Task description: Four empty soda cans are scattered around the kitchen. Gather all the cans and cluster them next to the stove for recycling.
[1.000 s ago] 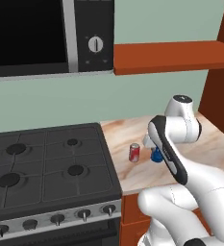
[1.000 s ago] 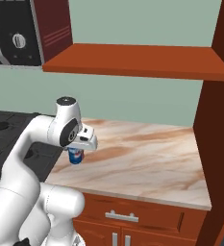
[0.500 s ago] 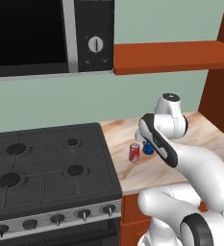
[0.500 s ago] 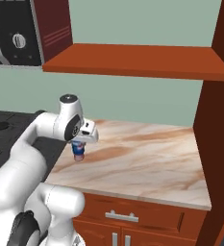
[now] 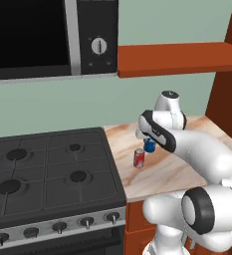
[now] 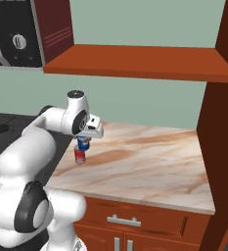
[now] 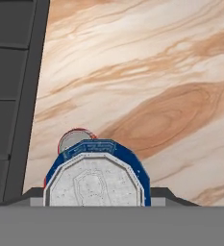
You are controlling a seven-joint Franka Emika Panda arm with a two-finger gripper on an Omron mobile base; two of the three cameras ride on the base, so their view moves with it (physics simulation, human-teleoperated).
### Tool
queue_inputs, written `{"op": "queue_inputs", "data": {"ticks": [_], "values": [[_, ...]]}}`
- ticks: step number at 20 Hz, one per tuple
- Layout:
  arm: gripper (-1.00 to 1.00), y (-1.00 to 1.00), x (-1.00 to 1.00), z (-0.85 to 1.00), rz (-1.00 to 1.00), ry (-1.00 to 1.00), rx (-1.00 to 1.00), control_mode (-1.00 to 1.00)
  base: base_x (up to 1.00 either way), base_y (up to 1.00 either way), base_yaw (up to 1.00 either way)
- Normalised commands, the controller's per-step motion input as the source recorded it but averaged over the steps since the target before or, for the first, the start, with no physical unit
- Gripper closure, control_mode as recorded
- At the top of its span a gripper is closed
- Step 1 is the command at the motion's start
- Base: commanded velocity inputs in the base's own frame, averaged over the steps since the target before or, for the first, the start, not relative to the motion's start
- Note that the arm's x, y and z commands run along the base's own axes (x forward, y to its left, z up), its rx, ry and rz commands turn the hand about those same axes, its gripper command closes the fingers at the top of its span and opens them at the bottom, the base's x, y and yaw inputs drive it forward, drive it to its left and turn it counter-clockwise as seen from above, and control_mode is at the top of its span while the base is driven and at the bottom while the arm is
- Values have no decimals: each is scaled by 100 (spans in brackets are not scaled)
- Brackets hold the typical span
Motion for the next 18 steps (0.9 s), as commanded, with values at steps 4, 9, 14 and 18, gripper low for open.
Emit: {"op": "queue_inputs", "data": {"ticks": [4,9,14,18], "values": [[100,6,46,-6,0,0,0,-100,0,0,0],[100,9,48,-13,0,0,0,-100,0,0,0],[100,13,46,-15,0,1,0,-100,0,0,0],[100,20,40,-7,0,10,0,-100,0,0,0]]}}
